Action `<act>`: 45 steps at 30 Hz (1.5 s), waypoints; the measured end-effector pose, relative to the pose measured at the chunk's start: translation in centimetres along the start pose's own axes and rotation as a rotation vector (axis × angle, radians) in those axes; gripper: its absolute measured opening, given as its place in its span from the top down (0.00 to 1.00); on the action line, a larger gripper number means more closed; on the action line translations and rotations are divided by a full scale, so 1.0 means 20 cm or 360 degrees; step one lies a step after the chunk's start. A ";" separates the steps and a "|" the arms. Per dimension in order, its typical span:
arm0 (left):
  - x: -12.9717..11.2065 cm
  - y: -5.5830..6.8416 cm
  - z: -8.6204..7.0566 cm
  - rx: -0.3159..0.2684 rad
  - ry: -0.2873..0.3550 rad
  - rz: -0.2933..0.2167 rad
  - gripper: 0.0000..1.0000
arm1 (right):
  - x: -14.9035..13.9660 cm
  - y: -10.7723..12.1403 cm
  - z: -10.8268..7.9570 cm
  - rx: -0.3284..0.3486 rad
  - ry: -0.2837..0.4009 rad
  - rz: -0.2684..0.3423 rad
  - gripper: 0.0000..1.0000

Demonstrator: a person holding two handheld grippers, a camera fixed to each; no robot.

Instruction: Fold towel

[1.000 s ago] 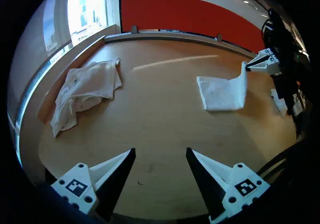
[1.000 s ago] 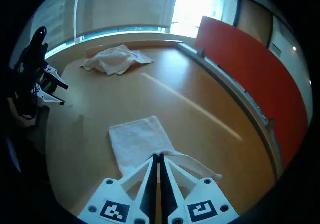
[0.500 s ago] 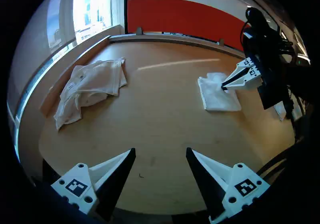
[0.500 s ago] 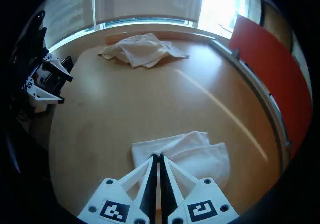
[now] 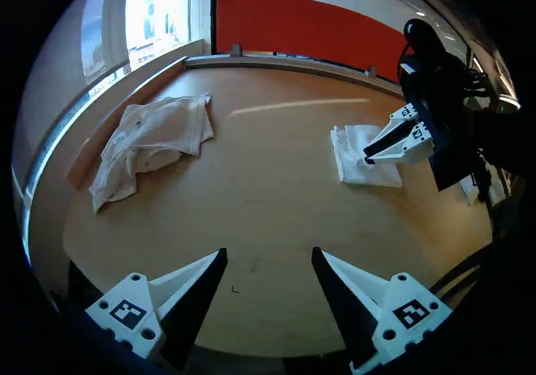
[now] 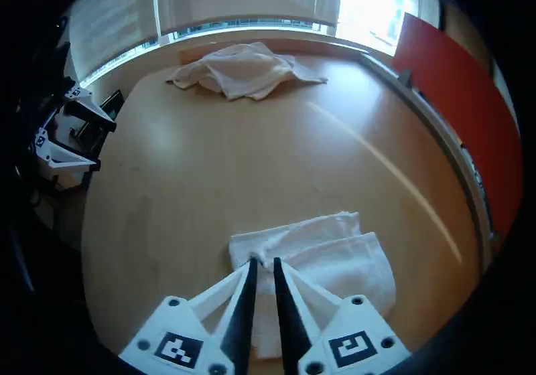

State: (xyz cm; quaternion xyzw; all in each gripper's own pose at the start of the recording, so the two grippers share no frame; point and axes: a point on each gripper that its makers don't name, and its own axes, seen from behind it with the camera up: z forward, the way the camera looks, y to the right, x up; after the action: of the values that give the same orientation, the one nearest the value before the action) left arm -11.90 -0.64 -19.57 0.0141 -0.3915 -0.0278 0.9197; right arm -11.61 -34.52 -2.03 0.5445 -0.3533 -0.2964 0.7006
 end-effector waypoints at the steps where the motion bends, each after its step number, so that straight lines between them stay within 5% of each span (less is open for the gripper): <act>1: 0.00 0.00 0.00 0.0000 0.0000 0.0003 0.06 | 0.00 0.00 -0.01 -0.0007 0.0003 0.0000 0.63; 4: 0.00 0.00 0.00 0.0000 -0.0001 0.0008 0.06 | 0.00 0.02 -0.02 -0.0028 0.0009 0.0002 0.41; 7: 0.00 0.00 0.00 -0.0002 -0.0001 0.0005 0.07 | -0.02 0.02 -0.04 -0.0044 0.0010 0.0008 0.33; 27: -0.02 -0.02 0.00 0.0014 -0.0016 0.0012 0.07 | -0.42 0.01 -0.20 -0.0161 -0.0071 0.0228 0.33; 38: -0.03 -0.01 0.00 0.0014 -0.0025 0.0020 0.07 | -0.55 -0.01 -0.20 -0.0187 -0.0112 0.0296 0.33; 45: -0.03 0.00 0.00 0.0011 -0.0026 0.0018 0.07 | -0.58 -0.03 -0.18 -0.0188 -0.0125 0.0353 0.49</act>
State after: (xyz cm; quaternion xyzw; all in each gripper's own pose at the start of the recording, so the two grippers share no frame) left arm -12.38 -0.69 -20.06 0.0146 -0.3990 -0.0213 0.9166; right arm -15.34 -23.40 -5.16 0.4479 -0.4205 -0.2586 0.7455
